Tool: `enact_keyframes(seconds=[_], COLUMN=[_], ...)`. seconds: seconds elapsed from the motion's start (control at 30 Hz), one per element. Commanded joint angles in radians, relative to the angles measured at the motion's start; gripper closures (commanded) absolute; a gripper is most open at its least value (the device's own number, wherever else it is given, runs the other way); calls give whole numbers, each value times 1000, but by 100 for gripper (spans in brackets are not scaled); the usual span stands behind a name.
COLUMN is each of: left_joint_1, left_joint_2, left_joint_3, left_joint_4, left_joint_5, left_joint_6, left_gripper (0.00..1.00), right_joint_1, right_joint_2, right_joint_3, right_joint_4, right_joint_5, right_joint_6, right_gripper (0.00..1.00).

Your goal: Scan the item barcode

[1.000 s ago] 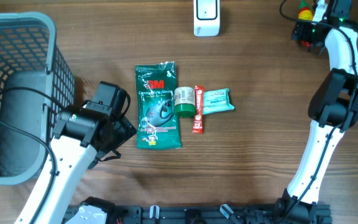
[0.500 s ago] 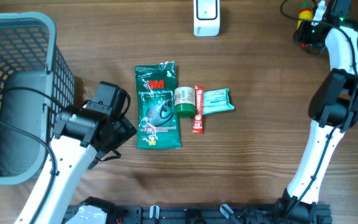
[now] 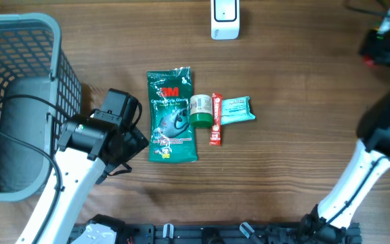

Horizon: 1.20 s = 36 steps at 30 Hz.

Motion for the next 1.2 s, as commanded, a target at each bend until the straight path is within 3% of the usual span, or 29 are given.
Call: enact_keyframes(seconds=[0.0, 0.27, 0.37, 0.87, 0.93, 1.0, 1.17], left_joint_1=[-5, -5, -5, -5, -5, -5, -5], left_joint_2=[0, 0, 0, 0, 0, 0, 0], left_joint_3=[-1, -1, -1, -1, -1, -1, -1], left_joint_4=[-1, 0, -1, -1, -1, -1, 0], left_joint_5=[-3, -2, -3, -3, -3, -3, -3], left_joint_6=[-17, -17, -17, -17, -17, -17, -17], left_gripper=[0, 0, 0, 0, 0, 0, 0], right_joint_1=[-137, -345, -346, -344, -339, -328, -245], right_joint_2=[-50, -48, -48, -45, -52, -76, -199], right_joint_3=[3, -142, -156, -154, -148, -146, -146], right_joint_4=[-49, 107, 142, 59, 39, 30, 29], right_joint_5=[164, 92, 60, 44, -10, -100, -330], right_joint_6=[40, -17, -23, -23, -23, -21, 21], right_gripper=[56, 51, 41, 25, 18, 0, 1])
